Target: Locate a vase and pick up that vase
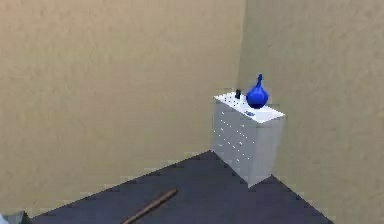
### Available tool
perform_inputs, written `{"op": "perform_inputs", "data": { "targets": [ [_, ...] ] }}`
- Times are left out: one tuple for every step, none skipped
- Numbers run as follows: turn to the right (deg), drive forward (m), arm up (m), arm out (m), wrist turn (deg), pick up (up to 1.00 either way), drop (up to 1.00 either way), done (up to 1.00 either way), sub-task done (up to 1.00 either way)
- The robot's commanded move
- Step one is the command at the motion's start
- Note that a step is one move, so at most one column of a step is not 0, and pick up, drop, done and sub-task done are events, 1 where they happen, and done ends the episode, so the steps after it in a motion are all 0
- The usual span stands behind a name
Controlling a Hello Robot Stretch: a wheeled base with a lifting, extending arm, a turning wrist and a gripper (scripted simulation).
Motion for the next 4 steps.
{"op": "perform_inputs", "data": {
  "targets": [
    [39.0,0.0,0.0,0.0,0.0,0.0,0.0,0.0,0.0],
    [0.0,0.9,0.0,0.0,0.0,0.0,0.0,0.0,0.0],
    [36.0,0.0,0.0,0.0,0.0,0.0,0.0,0.0,0.0],
    [0.0,0.05,0.0,0.0,0.0,0.0,0.0,0.0,0.0]
  ]
}}
